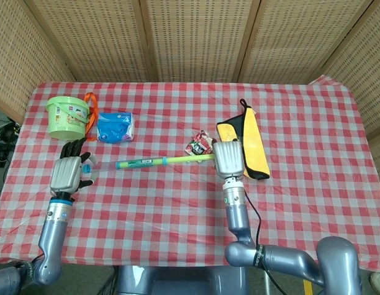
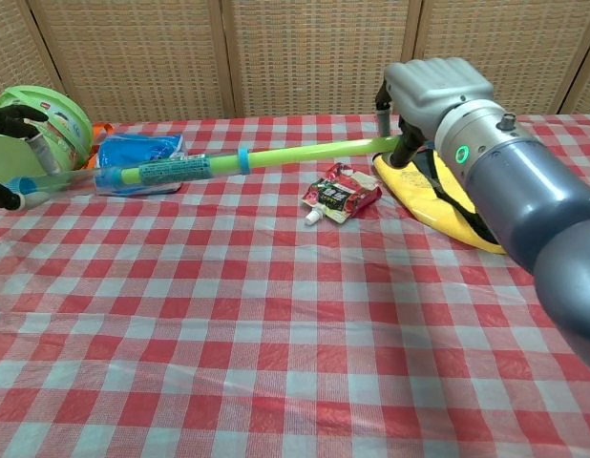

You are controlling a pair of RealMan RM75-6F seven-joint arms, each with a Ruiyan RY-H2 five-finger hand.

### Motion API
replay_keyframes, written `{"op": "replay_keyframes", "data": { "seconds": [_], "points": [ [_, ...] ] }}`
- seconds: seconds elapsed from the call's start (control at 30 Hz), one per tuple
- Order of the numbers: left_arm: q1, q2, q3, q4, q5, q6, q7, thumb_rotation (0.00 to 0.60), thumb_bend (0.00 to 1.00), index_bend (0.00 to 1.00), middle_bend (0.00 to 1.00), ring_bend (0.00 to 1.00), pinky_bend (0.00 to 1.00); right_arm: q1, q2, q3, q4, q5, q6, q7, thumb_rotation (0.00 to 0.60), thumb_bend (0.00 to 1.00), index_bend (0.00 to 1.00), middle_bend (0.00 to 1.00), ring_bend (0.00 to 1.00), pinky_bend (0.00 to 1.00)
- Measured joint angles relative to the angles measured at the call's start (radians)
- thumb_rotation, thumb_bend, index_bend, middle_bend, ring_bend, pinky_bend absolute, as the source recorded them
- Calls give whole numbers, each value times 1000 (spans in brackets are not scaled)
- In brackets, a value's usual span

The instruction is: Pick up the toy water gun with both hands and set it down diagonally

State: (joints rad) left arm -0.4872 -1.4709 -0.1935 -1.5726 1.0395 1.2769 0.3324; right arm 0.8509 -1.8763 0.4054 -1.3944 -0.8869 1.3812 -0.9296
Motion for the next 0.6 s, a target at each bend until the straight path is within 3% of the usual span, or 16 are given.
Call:
{"op": "replay_keyframes", "data": {
  "seconds": [0.6],
  "points": [
    [22,53,-4,-44,35,10,6,600,410,599,0,0,0,-30,92,37,24,51,-30,52,600,521,800,1000,950,596]
  ]
}}
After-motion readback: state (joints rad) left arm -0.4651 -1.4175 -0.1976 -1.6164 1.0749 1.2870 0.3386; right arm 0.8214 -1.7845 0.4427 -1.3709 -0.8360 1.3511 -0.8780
